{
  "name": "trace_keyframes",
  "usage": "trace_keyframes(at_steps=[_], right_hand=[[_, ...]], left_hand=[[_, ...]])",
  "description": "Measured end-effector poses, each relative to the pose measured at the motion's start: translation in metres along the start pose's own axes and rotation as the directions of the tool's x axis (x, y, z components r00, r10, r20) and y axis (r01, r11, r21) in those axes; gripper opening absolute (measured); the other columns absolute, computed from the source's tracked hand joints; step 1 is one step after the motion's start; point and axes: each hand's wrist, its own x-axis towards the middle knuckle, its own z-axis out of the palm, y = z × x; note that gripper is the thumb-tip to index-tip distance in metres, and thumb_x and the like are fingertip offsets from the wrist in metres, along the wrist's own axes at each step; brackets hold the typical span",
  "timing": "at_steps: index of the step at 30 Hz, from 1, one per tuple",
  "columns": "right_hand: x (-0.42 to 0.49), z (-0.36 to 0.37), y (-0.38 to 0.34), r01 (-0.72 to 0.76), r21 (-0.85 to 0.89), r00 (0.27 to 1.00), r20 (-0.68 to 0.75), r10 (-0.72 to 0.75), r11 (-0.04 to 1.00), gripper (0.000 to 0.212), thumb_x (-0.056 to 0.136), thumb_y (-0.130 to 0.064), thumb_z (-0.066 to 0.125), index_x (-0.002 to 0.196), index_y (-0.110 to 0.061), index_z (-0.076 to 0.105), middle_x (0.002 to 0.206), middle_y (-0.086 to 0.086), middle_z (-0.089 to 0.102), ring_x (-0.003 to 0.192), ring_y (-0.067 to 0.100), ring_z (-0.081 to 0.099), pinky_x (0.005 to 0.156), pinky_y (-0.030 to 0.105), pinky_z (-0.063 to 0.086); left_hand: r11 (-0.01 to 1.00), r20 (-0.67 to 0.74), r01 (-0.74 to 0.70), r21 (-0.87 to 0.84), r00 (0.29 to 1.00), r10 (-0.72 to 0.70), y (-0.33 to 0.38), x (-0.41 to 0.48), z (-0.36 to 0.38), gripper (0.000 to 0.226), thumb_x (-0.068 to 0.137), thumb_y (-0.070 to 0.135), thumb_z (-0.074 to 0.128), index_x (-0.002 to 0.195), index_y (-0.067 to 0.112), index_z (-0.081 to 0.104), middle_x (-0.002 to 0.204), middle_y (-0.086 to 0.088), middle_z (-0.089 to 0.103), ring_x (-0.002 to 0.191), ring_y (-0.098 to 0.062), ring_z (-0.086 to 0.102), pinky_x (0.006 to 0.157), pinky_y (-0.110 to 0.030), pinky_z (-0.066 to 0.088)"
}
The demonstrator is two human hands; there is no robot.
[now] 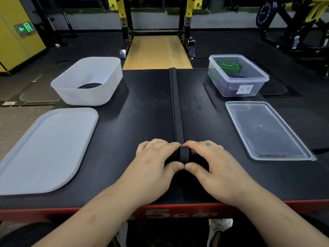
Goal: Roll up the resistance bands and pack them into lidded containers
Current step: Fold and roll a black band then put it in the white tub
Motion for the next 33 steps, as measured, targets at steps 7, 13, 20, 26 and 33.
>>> trace_keyframes(at_steps=[7,13,20,26,33], right_hand=[[-0.018,-0.004,-0.001,0.109,0.001,0.993,0.045,-0.109,0.994,0.057,0.09,-0.064,0.045,0.141,-0.039,0.053,0.119,-0.028,0.052,0.124,0.002,0.046,0.107,0.034,0.042],[-0.018,-0.003,-0.006,0.095,0.013,0.995,0.028,-0.095,0.995,0.056,0.091,-0.06,0.049,0.141,-0.036,0.054,0.12,-0.023,0.055,0.121,0.004,0.049,0.108,0.034,0.042],[-0.013,-0.003,-0.006,0.016,0.1,0.998,-0.06,-0.011,0.995,0.041,0.089,-0.054,0.059,0.13,-0.052,0.057,0.11,-0.023,0.062,0.113,-0.003,0.056,0.099,0.021,0.044],[-0.011,-0.002,-0.003,-0.009,0.105,0.999,-0.045,0.013,0.994,0.053,0.087,-0.059,0.061,0.138,-0.057,0.047,0.115,-0.025,0.059,0.118,-0.004,0.053,0.1,0.019,0.041],[-0.007,-0.002,0.0,-0.029,0.093,0.999,-0.032,0.032,0.995,0.058,0.088,-0.056,0.064,0.142,-0.056,0.044,0.116,-0.026,0.057,0.119,-0.003,0.051,0.097,0.014,0.036]], left_hand=[[1.0,0.033,-0.008,-0.007,0.999,0.008,0.007,-0.023,0.001,0.048,0.096,0.061,0.045,0.14,0.04,0.048,0.126,0.024,0.052,0.129,0.003,0.035,0.116,-0.028,0.024],[0.997,0.022,0.061,-0.046,0.998,-0.06,0.013,-0.023,-0.002,0.045,0.092,0.042,0.068,0.133,0.043,0.05,0.118,0.028,0.047,0.111,0.012,0.031,0.103,-0.015,0.025],[0.993,0.035,0.11,-0.033,0.993,-0.109,0.009,-0.021,0.002,0.048,0.094,0.049,0.062,0.138,0.045,0.045,0.121,0.023,0.048,0.122,-0.004,0.034,0.103,-0.022,0.023],[0.993,0.034,0.114,-0.011,0.993,-0.113,0.006,-0.012,0.001,0.046,0.097,0.051,0.053,0.142,0.046,0.044,0.134,0.017,0.052,0.134,-0.009,0.037,0.115,-0.031,0.027],[0.997,0.014,0.08,-0.015,0.997,-0.08,0.005,-0.007,0.002,0.051,0.098,0.046,0.057,0.146,0.041,0.043,0.13,0.021,0.05,0.128,0.004,0.03,0.113,-0.025,0.021]])
